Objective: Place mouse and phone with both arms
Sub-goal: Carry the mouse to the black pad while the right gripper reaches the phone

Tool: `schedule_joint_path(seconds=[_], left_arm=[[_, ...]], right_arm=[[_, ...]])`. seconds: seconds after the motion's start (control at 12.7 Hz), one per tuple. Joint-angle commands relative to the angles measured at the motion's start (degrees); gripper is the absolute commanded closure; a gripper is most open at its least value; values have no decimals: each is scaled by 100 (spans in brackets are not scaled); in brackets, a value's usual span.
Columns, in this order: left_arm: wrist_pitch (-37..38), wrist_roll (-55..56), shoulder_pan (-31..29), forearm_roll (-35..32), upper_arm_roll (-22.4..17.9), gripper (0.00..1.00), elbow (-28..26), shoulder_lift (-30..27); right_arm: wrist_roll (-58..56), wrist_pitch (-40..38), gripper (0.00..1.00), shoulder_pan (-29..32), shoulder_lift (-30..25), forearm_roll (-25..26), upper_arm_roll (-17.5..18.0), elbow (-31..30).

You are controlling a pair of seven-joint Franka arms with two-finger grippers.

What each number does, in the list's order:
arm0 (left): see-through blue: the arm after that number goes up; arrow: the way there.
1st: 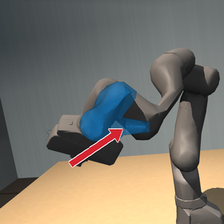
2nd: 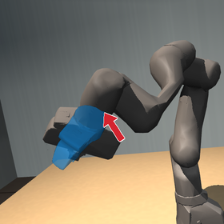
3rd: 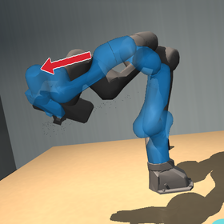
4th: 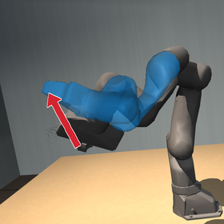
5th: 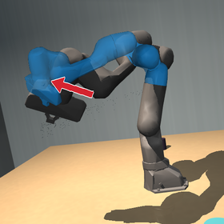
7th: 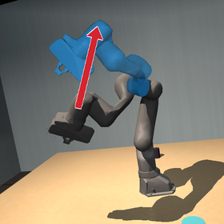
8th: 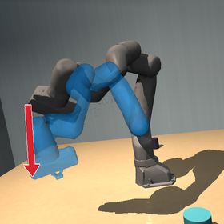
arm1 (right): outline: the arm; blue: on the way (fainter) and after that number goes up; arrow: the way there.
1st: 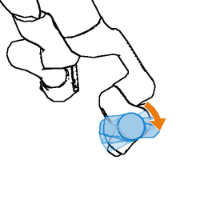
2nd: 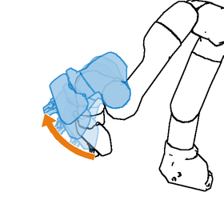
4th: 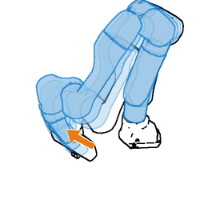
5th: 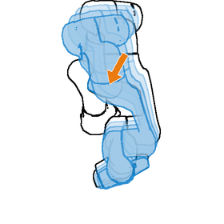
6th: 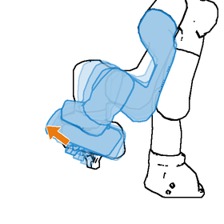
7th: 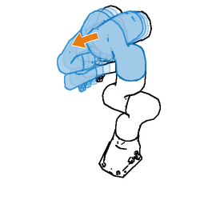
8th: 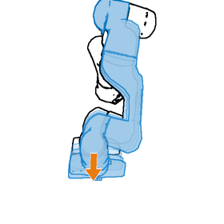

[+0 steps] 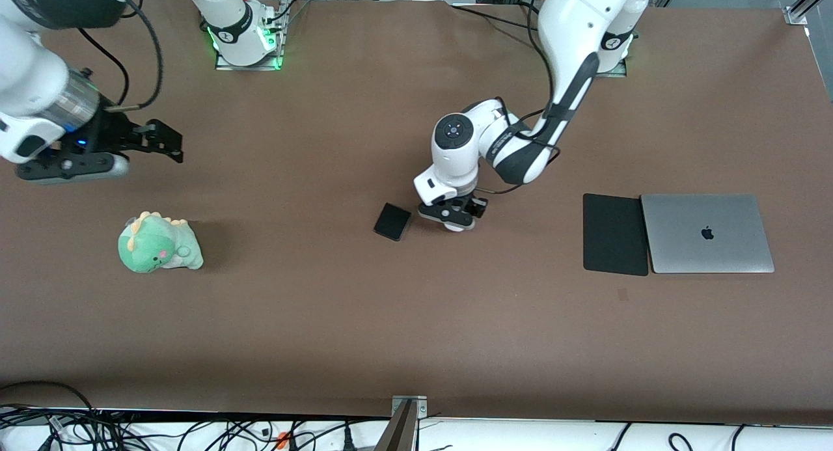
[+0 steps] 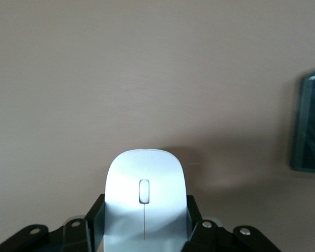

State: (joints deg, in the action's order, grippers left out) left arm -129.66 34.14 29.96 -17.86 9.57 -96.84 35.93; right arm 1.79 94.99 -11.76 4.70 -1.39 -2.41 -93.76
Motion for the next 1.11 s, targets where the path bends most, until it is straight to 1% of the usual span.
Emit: schedule_joint_path(seconds=[0.0,0.08,0.16,0.39,0.47,0.63,0.71,0.79,0.87,1.03], left_arm=[[869,-729,-821,298,37,63,-63,-603],[1108,-1151,-1199,510,28,63,33,-657],[1345,-1564,-1577,521,19,63,95,-657],[1400,-2558,-2667,521,10,62,-1,-649],[1417,-2631,-2905,477,10,62,-62,-649],[1357,-2640,-3293,416,10,62,-343,-649],[1260,-2640,-3355,415,10,62,-553,-657],[1007,-2640,-3365,415,1,63,-781,-657],[500,-2640,-3443,407,-16,63,-1062,-657],[-572,-2640,-3645,92,-7,62,-1581,-614]], right_arm=[[65,-122,0,-368,189,-2,13,51],[171,-87,0,-493,294,-11,13,42],[468,10,0,-590,460,-37,13,42],[1942,658,0,-1221,1066,-46,21,33],[2461,983,0,-1458,1286,-89,21,42],[3375,1720,0,-1802,1804,-535,21,86],[3833,2212,0,-2012,2094,-625,21,95],[4298,2739,0,-2249,2436,-617,13,104],[4712,3222,0,-2460,2779,-608,13,112],[5268,3901,0,-2673,3368,-556,13,304]])
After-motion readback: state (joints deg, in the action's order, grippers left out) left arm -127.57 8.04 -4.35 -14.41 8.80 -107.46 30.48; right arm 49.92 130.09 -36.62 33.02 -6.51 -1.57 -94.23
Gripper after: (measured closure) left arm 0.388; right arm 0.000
